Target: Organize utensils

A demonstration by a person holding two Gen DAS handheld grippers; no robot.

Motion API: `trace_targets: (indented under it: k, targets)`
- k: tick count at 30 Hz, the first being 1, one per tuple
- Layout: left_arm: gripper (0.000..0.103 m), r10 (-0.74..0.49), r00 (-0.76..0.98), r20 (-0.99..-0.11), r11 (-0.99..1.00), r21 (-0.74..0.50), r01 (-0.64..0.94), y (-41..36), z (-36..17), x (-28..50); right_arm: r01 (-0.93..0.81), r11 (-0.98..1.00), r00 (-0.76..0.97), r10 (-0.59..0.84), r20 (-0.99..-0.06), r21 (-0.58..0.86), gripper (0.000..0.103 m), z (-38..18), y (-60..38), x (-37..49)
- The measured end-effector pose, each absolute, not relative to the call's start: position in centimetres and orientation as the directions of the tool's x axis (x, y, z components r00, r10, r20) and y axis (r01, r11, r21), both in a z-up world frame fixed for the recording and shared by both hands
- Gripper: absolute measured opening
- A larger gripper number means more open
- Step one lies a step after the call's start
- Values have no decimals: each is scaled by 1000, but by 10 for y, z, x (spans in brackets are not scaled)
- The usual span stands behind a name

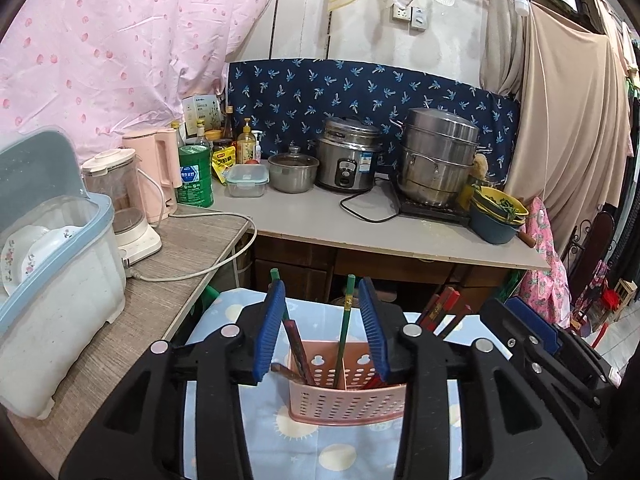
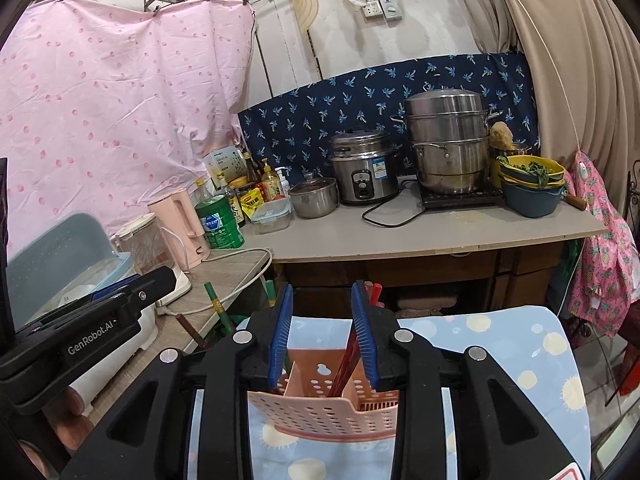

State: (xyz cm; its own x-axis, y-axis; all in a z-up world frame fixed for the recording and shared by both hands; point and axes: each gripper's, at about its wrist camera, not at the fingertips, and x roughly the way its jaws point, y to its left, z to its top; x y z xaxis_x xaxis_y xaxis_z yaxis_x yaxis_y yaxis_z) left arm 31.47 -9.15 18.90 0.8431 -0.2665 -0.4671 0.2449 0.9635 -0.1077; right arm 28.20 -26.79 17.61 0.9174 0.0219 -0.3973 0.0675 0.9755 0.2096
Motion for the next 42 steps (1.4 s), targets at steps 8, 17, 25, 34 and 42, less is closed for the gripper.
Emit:
trace_targets:
  k: [8, 17, 25, 34, 42]
  targets:
    - [47, -263, 842, -471, 964, -101, 245, -85, 188, 285, 81, 983, 909, -5, -417, 166, 38, 180, -257, 257]
    - [55, -250, 838, -485, 967, -78, 243, -76, 183, 252, 125, 986, 882, -61, -468, 107, 43, 179, -245, 219]
    - [66, -239, 831, -502, 969, -66, 238, -71, 174, 224, 158, 983, 853, -89, -514, 92, 45, 173, -243, 193]
    - [83, -226, 821, -524, 971, -58, 231, -65, 159, 199, 173, 981, 834, -97, -543, 91, 54, 164, -243, 168]
    - [92, -209, 803, -558, 974, -50, 219, -60, 142, 186, 179, 980, 815, -101, -570, 82, 67, 149, -242, 154]
